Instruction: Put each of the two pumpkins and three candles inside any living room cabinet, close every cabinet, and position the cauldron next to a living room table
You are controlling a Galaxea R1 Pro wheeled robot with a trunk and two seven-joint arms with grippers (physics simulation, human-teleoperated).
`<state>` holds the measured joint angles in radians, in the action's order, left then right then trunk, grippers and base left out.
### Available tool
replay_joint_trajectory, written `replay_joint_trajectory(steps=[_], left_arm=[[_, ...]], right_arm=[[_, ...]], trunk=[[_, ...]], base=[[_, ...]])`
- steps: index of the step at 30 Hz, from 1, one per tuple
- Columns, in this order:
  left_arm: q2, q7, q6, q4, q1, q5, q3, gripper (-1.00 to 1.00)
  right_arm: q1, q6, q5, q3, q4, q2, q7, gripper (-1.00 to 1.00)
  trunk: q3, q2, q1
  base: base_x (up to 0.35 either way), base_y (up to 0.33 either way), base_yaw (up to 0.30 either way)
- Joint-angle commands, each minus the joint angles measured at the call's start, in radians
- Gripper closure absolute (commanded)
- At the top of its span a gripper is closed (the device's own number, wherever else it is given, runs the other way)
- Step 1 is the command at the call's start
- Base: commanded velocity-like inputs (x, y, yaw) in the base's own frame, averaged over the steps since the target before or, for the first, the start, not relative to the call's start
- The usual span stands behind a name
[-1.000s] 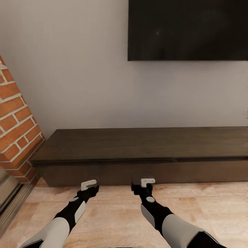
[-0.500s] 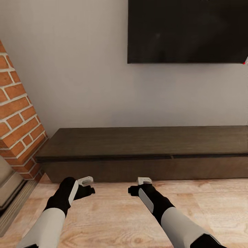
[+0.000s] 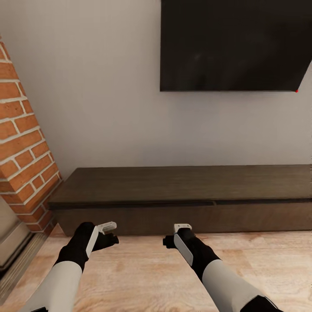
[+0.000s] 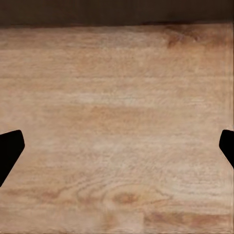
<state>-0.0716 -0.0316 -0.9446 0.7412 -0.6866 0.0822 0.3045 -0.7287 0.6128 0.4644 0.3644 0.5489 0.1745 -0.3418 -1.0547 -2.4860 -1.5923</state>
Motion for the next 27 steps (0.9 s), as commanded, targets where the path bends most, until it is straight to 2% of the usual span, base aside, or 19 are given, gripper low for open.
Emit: replay_joint_trajectory(steps=[1, 6, 10, 11, 15, 18, 21, 27], left_arm=[[0.0, 0.0, 0.0, 0.0, 0.0, 0.0, 0.0, -1.0], [0.0, -0.001, -0.006, -0.017, 0.001, 0.001, 0.001, -1.0], [0.0, 0.001, -0.004, -0.032, 0.001, 0.001, 0.002, -1.0], [-0.002, 0.001, -0.002, -0.044, 0.001, 0.001, 0.002, -1.0], [0.0, 0.002, 0.025, -0.099, 0.001, 0.002, 0.005, -1.0], [0.008, 0.002, 0.093, -0.154, 0.001, 0.001, 0.007, -1.0], [0.023, 0.002, 0.186, -0.252, 0.001, -0.001, 0.009, -1.0], [0.03, 0.002, 0.241, -0.318, 0.001, -0.001, 0.008, -1.0]], right_arm=[[0.0, 0.001, 0.001, 0.0, 0.0, 0.0, -0.003, -1.0], [-0.001, 0.006, 0.018, -0.018, -0.004, 0.0, -0.013, -1.0], [-0.001, -0.003, 0.081, -0.046, -0.004, 0.0, -0.013, -1.0], [0.004, -0.006, 0.099, -0.051, -0.003, 0.0, -0.013, -1.0], [0.055, -0.01, 0.119, -0.056, 0.0, 0.0, -0.014, -1.0], [0.081, -0.012, 0.123, -0.057, 0.0, 0.0, -0.013, -1.0], [0.097, -0.014, 0.123, -0.057, 0.0, 0.0, -0.015, -1.0], [0.149, -0.041, 0.128, -0.058, -0.002, 0.0, -0.014, -1.0]], trunk=[[0.003, 0.007, 0.004], [0.019, 0.042, 0.023], [0.031, 0.07, 0.038], [0.035, 0.077, 0.042], [0.047, 0.105, 0.058], [0.056, 0.126, 0.069], [0.066, 0.147, 0.081], [0.085, 0.189, 0.104]], base=[[-0.181, 0.0, 0.0], [-0.147, 0.0, 0.0], [-0.026, 0.0, 0.0], [-0.009, 0.0, 0.0], [-0.038, 0.0, 0.0], [-0.214, 0.0, 0.0], [-0.169, 0.0, 0.0], [-0.04, 0.0, 0.0]])
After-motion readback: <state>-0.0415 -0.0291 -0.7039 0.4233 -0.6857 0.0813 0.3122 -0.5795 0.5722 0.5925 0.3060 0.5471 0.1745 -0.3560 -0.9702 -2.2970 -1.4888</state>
